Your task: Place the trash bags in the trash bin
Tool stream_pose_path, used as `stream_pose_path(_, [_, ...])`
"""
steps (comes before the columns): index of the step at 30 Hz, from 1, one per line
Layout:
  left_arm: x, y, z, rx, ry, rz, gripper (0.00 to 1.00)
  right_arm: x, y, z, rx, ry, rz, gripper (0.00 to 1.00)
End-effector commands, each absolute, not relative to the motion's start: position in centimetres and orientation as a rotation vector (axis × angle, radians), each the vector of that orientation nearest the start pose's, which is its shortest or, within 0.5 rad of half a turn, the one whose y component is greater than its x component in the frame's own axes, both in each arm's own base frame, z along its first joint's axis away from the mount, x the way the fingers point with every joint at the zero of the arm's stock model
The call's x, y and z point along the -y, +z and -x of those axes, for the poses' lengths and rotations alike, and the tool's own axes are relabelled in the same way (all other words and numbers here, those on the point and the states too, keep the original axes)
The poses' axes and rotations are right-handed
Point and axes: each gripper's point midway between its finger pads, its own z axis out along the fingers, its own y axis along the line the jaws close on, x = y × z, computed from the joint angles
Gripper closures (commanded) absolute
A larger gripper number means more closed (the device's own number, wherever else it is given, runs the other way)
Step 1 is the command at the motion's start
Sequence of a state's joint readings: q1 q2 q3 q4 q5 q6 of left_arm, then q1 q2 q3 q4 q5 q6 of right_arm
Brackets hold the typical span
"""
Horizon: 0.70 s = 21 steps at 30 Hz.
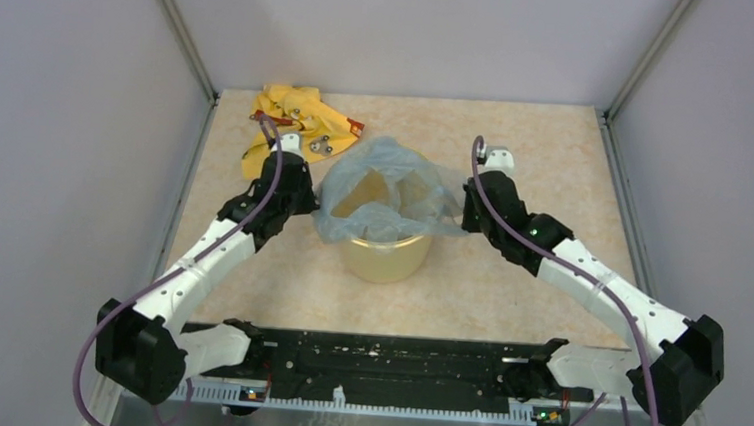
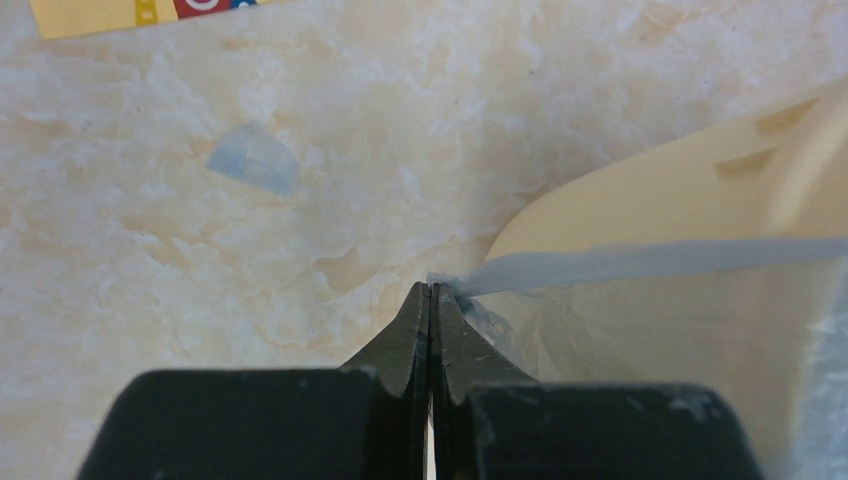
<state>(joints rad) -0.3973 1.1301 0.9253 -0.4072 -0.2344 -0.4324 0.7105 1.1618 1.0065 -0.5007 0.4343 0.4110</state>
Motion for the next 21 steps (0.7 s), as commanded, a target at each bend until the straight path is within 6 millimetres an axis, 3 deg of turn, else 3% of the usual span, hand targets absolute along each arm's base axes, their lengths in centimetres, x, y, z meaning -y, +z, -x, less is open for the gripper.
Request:
stream_pose_path(1, [10.9, 18.0, -33.3, -2.149, -0.248, 0.233, 1.00, -18.4, 19.3, -30.6, -2.130, 0.223, 0.081, 0.88])
stream_pose_path(4, [11.0, 18.0, -32.8, -2.158, -0.273, 0.228, 1.00, -18.3, 18.9, -30.2, -2.149, 0.222, 0.082, 0.81])
stream_pose_path(8, [11.6, 18.6, -31.9, -2.160, -0.326, 0.179, 1.00, -17.7, 20.9, -29.5, -2.143, 0.224, 0.093, 0.47])
stream_pose_path(11, [12.3, 19.1, -31.3, -2.175, -0.368, 0.130, 1.00, -16.9, 23.3, -28.8, -2.119, 0.217, 0.103, 0.30])
stream_pose_path(17, [12.6, 19.1, -30.8, -2.183, -0.391, 0.097, 1.00, -14.4, 27.8, -27.2, -2.065, 0.174, 0.098, 0.23])
stream_pose_path(21, [12.8, 19.1, -30.9, -2.183, -0.400, 0.089, 1.00, -14.2, 30.3, -26.4, -2.027, 0.210, 0.136, 0.22])
